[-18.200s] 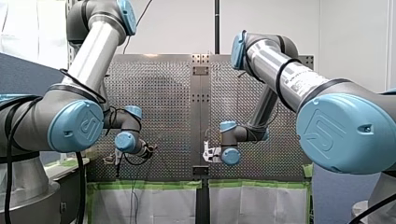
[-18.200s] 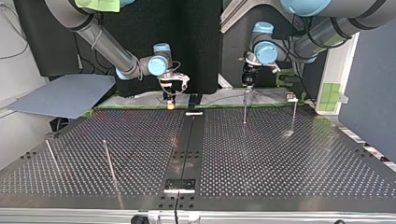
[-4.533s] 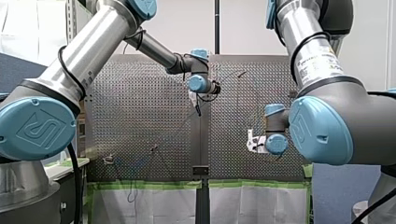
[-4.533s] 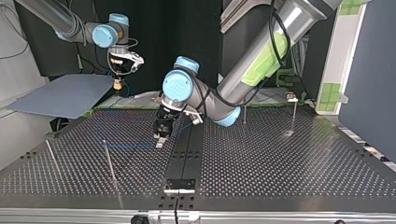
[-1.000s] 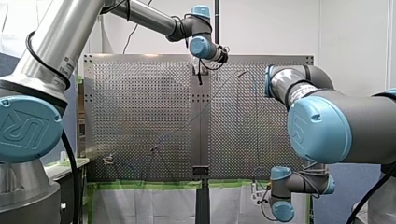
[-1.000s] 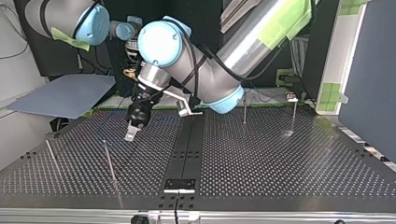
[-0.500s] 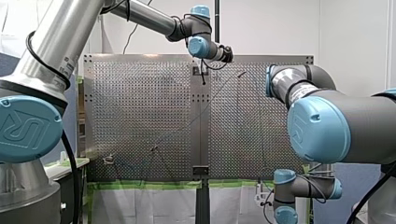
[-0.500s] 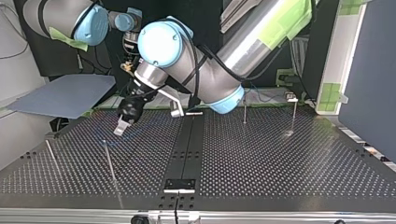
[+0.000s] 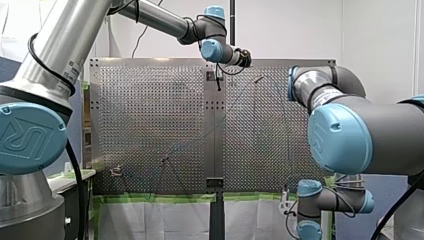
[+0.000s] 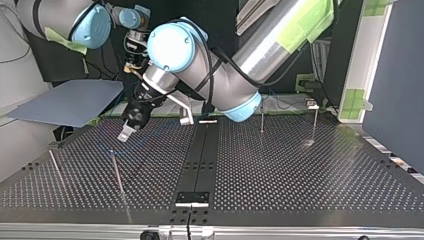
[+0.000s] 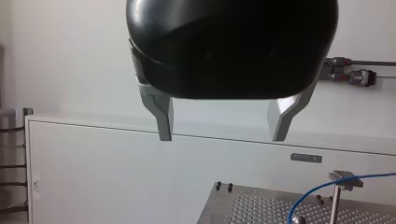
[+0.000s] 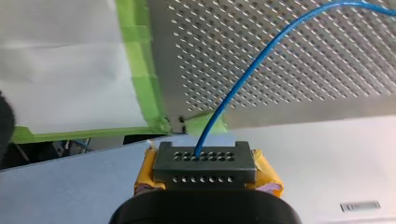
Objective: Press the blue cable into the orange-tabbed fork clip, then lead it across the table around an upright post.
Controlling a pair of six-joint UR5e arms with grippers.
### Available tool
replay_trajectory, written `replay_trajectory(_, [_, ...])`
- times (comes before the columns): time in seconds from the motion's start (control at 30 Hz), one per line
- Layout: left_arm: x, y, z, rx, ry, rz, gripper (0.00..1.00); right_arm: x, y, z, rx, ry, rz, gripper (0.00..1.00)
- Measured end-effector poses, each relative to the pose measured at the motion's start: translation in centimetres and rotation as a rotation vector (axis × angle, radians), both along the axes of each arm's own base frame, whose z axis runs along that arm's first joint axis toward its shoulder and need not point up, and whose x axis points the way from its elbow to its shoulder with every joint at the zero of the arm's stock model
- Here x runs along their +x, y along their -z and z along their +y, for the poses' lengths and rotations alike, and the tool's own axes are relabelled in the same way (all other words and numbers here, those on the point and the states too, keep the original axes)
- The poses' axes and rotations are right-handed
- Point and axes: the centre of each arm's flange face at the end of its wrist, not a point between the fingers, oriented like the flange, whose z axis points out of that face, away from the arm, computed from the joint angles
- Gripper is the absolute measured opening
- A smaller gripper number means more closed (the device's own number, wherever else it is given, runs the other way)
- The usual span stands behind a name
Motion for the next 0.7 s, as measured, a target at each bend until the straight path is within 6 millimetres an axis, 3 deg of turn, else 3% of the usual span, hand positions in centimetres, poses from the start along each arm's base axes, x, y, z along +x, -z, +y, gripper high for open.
replay_trajectory(0.23, [-0.1,0.1,0.0,0.01,-0.001,0.003,1.0,-2.9,-2.9,-0.9,-0.063,0.105,-0.071,0.0])
replay_trajectory(0.5, [-0.1,0.2,0.0,0.013,0.0,0.005,1.0,-6.4,-4.6,-5.0,-0.112,0.213,-0.111,0.0])
replay_trajectory(0.6, [-0.2,0.1,0.0,0.012,0.003,0.006,1.0,-6.8,-4.7,-6.1,-0.112,0.209,-0.092,0.0])
replay_trajectory(0.7, [-0.3,0.2,-0.1,0.009,0.005,0.012,1.0,-5.8,-4.8,-7.2,-0.109,0.172,-0.065,0.0])
